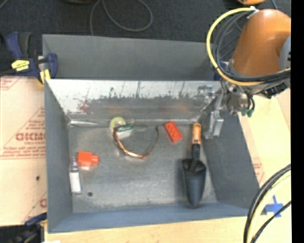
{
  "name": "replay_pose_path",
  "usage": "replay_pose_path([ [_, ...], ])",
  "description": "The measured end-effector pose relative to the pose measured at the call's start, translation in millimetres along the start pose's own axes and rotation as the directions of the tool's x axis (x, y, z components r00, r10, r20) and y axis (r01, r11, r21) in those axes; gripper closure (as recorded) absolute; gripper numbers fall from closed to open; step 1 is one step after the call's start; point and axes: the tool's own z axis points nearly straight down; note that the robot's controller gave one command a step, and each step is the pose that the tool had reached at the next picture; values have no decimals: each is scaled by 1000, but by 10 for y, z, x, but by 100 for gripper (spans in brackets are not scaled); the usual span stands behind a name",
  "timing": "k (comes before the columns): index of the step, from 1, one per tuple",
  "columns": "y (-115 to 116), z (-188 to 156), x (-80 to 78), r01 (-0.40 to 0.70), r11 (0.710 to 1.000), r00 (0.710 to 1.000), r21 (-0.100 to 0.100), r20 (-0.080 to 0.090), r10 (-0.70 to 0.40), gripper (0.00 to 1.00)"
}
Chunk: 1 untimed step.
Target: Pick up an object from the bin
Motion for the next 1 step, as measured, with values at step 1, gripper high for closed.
replay_pose_path([
  [1,-92,217,83,96,995,995,0,7,-96,0],
])
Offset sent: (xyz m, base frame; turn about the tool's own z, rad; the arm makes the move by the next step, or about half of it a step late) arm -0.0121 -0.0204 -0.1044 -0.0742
